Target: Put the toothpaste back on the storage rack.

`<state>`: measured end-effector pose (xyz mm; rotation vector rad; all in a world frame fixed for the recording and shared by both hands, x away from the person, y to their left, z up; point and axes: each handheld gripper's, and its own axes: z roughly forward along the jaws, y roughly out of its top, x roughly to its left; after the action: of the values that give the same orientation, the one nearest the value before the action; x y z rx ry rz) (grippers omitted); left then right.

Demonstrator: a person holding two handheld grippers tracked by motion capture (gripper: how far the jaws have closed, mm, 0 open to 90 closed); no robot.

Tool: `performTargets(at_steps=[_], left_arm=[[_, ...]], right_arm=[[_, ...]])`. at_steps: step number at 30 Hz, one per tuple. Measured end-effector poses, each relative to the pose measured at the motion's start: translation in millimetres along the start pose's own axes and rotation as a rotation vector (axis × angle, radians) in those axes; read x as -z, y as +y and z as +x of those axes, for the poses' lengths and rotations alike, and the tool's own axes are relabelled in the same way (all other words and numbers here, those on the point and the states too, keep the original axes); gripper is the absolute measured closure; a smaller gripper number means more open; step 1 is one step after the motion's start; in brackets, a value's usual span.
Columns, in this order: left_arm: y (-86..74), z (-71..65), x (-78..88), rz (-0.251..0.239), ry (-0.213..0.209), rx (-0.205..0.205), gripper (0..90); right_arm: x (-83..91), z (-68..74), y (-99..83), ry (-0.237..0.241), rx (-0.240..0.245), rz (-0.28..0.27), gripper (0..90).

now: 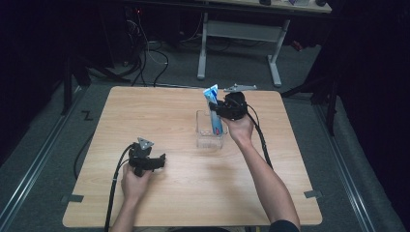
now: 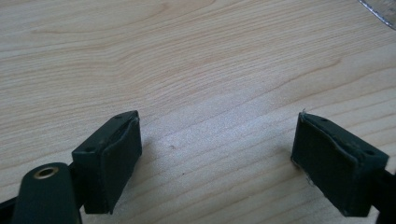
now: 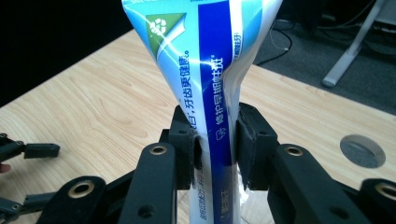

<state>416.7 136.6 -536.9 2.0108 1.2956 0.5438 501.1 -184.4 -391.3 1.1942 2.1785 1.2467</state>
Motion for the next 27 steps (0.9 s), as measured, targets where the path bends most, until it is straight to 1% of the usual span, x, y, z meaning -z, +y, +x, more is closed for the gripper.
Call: performTargets(at_steps=[4, 7, 9, 10, 13, 16, 21, 23, 25, 27], left_arm=[[0.0, 0.0, 0.0, 0.0, 0.0, 0.0, 16.2], [0.0, 0.0, 0.0, 0.0, 0.0, 0.0, 16.2], [0.0, 0.0, 0.0, 0.0, 0.0, 0.0, 16.2], [0.0, 0.0, 0.0, 0.0, 0.0, 0.0, 16.2], [0.0, 0.0, 0.0, 0.0, 0.0, 0.0, 16.2], [0.0, 0.0, 0.0, 0.0, 0.0, 0.0, 16.2], [0.0, 0.0, 0.0, 0.0, 0.0, 0.0, 16.1], [0.0, 0.0, 0.0, 0.0, 0.0, 0.0, 16.1], [0.0, 0.0, 0.0, 0.0, 0.0, 0.0, 16.1], [0.0, 0.0, 0.0, 0.0, 0.0, 0.0, 16.1]], right_arm=[[-2.6, -2.6, -5.9, -0.003, -0.006, 0.018, 70.3], [-5.6, -3.2, -10.4, -0.011, 0.005, 0.047, 70.3], [-5.8, -2.9, -10.8, -0.012, 0.006, 0.051, 70.3], [-6.6, -2.6, -11.6, -0.012, 0.016, 0.057, 70.3], [-8.1, -2.0, -12.6, -0.014, 0.021, 0.078, 70.3], [-9.9, -1.8, -14.3, -0.012, 0.025, 0.086, 70.2], [-12.5, -0.7, -18.9, -0.002, 0.016, 0.105, 70.1], [-14.0, -1.7, -20.8, -0.001, 0.013, 0.109, 70.1], [-13.8, -2.5, -21.3, 0.003, 0.0, 0.107, 70.1], [-13.9, -2.1, -21.1, 0.004, 0.004, 0.107, 70.1]])
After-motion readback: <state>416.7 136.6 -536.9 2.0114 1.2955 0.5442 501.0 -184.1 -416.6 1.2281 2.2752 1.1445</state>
